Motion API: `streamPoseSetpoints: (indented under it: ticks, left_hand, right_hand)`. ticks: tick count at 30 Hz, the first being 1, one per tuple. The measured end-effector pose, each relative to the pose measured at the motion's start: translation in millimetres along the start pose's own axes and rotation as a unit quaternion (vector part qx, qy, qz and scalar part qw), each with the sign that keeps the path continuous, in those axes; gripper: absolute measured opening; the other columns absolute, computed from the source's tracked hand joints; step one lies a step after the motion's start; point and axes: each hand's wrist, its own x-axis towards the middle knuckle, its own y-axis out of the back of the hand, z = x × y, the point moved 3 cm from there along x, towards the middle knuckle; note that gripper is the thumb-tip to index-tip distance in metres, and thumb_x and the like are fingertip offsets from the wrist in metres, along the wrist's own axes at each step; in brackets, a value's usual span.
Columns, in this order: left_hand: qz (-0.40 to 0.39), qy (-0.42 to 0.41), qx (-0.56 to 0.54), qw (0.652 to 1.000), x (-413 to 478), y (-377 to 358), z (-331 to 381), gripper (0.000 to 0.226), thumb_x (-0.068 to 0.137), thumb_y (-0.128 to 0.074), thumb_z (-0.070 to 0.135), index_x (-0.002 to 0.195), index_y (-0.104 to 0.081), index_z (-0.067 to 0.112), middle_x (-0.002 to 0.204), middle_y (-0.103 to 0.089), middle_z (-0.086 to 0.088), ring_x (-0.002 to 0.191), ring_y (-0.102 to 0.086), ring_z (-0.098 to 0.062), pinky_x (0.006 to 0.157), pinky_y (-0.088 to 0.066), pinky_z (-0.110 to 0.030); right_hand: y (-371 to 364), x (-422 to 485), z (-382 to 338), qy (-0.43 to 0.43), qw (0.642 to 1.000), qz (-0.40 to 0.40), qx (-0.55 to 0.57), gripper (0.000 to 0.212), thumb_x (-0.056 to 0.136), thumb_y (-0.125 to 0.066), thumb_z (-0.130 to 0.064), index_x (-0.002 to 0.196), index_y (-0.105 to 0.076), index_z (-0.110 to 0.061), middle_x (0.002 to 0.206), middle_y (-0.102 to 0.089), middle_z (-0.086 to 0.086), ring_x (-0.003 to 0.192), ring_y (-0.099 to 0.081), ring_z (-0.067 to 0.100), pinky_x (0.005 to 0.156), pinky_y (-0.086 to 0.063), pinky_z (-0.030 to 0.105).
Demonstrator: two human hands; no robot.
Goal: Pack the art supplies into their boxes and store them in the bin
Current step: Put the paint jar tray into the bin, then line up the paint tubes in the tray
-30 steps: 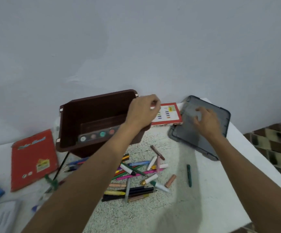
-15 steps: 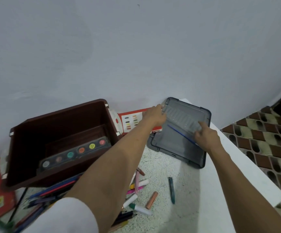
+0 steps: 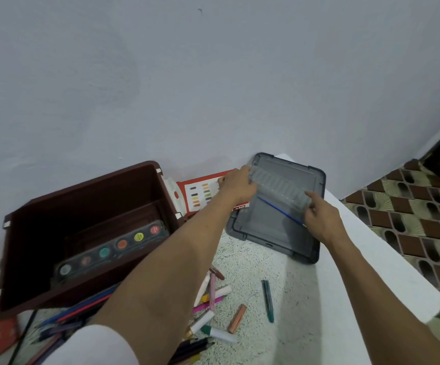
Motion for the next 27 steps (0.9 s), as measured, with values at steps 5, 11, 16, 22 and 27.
streamPoseSetpoints:
  ticks: [5, 11, 16, 22, 27]
  left_hand:
    - [0.063, 0.031, -0.107, 0.992, -38.3, 5.5, 12.4, 0.049, 0.098, -0.05, 0.026, 0.142, -0.04, 0.009, 0.141, -0.039, -0.013, 0.119, -0.049, -0.032, 0.088, -0.037, -0.034]
    - [0.093, 0.097, -0.279, 0.951, -96.9, 10.5, -7.7, 0.046, 0.095, -0.061, 0.028, 0.135, -0.052, 0.009, 0.13, -0.053, -0.007, 0.097, -0.052, -0.015, 0.074, -0.041, -0.027]
    - [0.081, 0.115, -0.373, 0.917, -189.7, 5.8, -33.7, 0.04, 0.093, -0.065, 0.026, 0.13, -0.05, 0.024, 0.117, -0.055, 0.003, 0.095, -0.057, -0.008, 0.068, -0.045, -0.02]
    - [0.088, 0.166, -0.381, 0.905, -310.5, -12.1, -107.7, 0.02, 0.097, -0.061, 0.026, 0.117, -0.063, 0.022, 0.108, -0.064, -0.005, 0.097, -0.062, -0.015, 0.069, -0.045, -0.01]
    - [0.163, 0.238, -0.362, 0.887, -393.6, -20.2, -169.7, 0.025, 0.089, -0.071, 0.028, 0.112, -0.062, 0.033, 0.087, -0.064, 0.001, 0.081, -0.063, -0.017, 0.07, -0.047, -0.022]
  right_hand:
    - [8.8, -12.9, -8.3, 0.005, 0.998, 0.008, 0.059, 0.046, 0.101, -0.041, -0.012, 0.147, -0.039, -0.014, 0.124, -0.06, 0.021, 0.088, -0.057, 0.023, 0.085, -0.043, 0.033]
    - [13.4, -45.5, -34.3, 0.039, 0.986, 0.095, 0.129, 0.044, 0.102, -0.042, -0.026, 0.145, -0.042, -0.015, 0.144, -0.048, 0.015, 0.128, -0.049, 0.032, 0.104, -0.039, 0.043]
    - [15.5, -108.1, -58.3, 0.061, 0.97, 0.14, 0.189, 0.042, 0.1, -0.047, -0.021, 0.142, -0.044, -0.017, 0.136, -0.051, 0.007, 0.11, -0.051, 0.017, 0.088, -0.043, 0.031]
    - [-24.4, -201.4, -68.0, 0.077, 0.972, 0.058, 0.214, 0.037, 0.097, -0.055, -0.016, 0.134, -0.054, -0.019, 0.115, -0.059, 0.005, 0.093, -0.059, 0.011, 0.076, -0.046, 0.028]
    - [-67.0, -251.9, -73.8, 0.088, 0.973, -0.078, 0.197, 0.034, 0.096, -0.058, -0.016, 0.127, -0.055, -0.031, 0.101, -0.064, -0.004, 0.083, -0.061, -0.004, 0.063, -0.046, 0.012]
